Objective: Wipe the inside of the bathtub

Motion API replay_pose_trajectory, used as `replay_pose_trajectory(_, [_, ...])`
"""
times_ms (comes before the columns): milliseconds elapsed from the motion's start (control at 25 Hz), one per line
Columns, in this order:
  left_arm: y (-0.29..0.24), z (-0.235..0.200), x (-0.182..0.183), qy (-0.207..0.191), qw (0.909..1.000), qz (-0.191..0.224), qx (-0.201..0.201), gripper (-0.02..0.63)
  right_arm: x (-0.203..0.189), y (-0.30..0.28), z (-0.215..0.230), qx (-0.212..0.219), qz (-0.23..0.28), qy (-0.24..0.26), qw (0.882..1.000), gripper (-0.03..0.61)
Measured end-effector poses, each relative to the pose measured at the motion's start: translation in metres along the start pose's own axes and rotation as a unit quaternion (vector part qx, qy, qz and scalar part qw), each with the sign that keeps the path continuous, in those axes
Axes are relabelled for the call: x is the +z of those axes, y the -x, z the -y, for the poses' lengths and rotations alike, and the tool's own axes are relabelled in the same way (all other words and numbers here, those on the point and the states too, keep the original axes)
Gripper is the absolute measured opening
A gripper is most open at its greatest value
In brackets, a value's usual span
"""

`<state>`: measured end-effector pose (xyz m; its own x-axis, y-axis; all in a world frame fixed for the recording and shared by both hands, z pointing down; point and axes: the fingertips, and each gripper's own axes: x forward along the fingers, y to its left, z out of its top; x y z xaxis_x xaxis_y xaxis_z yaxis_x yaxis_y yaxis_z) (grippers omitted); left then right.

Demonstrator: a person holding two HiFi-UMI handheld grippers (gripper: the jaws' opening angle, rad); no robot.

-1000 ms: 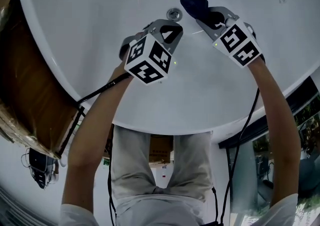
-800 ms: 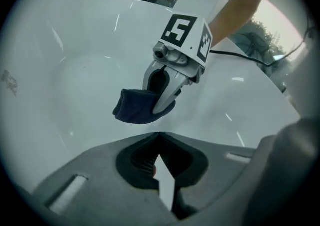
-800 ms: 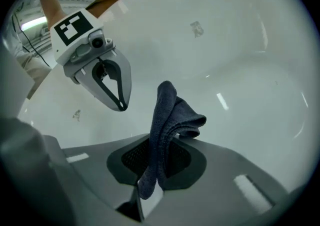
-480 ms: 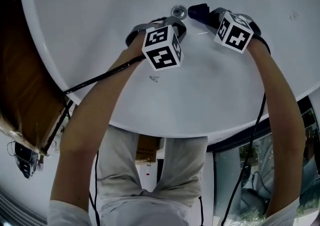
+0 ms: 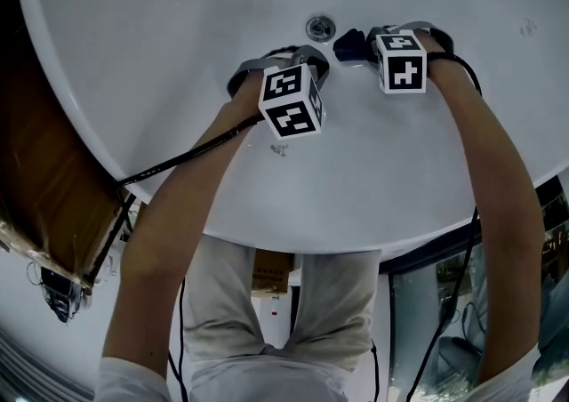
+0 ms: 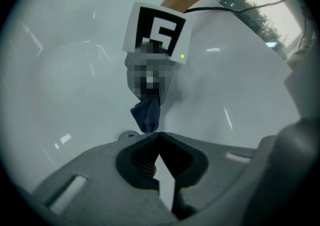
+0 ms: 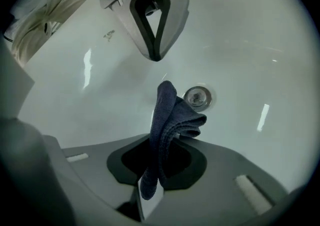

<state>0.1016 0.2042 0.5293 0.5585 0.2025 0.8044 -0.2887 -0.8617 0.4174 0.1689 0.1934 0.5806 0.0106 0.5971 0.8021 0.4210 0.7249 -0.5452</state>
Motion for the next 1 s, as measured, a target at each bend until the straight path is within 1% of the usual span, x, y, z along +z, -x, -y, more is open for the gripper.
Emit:
replay_pose_trajectory(80, [-0.006,-0.003,0.003,0.001,1.0,-0.002,0.003,0.0,-0.001,-0.014,-0.004,0.012,-0.003,0.012,1.0,0.055])
replay_pose_trajectory(240, [-0.011,-0.015,-0.002,0.021,0.9993,0.002,0.03,0.0,0.001,-0.036,-0.01,0.033,-0.024,0.047,0.998,0.055])
replay_pose_trajectory(360, [-0.013,-0.007,-0.009,0.025,0.9995,0.006,0.02,0.0,0.004,-0.047,-0.015,0.043,-0.037,0.062,0.996,0.055])
replay_pose_trajectory(560, [-0.018,0.0,-0.017,0.012,0.9997,-0.015,0.013,0.0,0.004,-0.053,-0.021,0.054,-0.034,0.05,0.997,0.055])
replay_pose_trajectory(720, [-0.02,0.007,-0.015,0.005,0.9999,-0.014,-0.004,0.0,0.003,-0.057,-0.03,0.057,-0.024,0.028,0.998,0.057])
replay_pose_trajectory(920, [-0.023,0.013,-0.012,0.013,0.9996,-0.012,-0.021,0.0,0.001,-0.058,-0.035,0.056,-0.024,0.024,0.998,0.055])
replay_pose_trajectory(1000, [-0.023,0.014,-0.013,0.007,0.9996,-0.016,-0.024,0.0,0.002,-0.056,-0.035,0.058,-0.026,0.024,0.998,0.055])
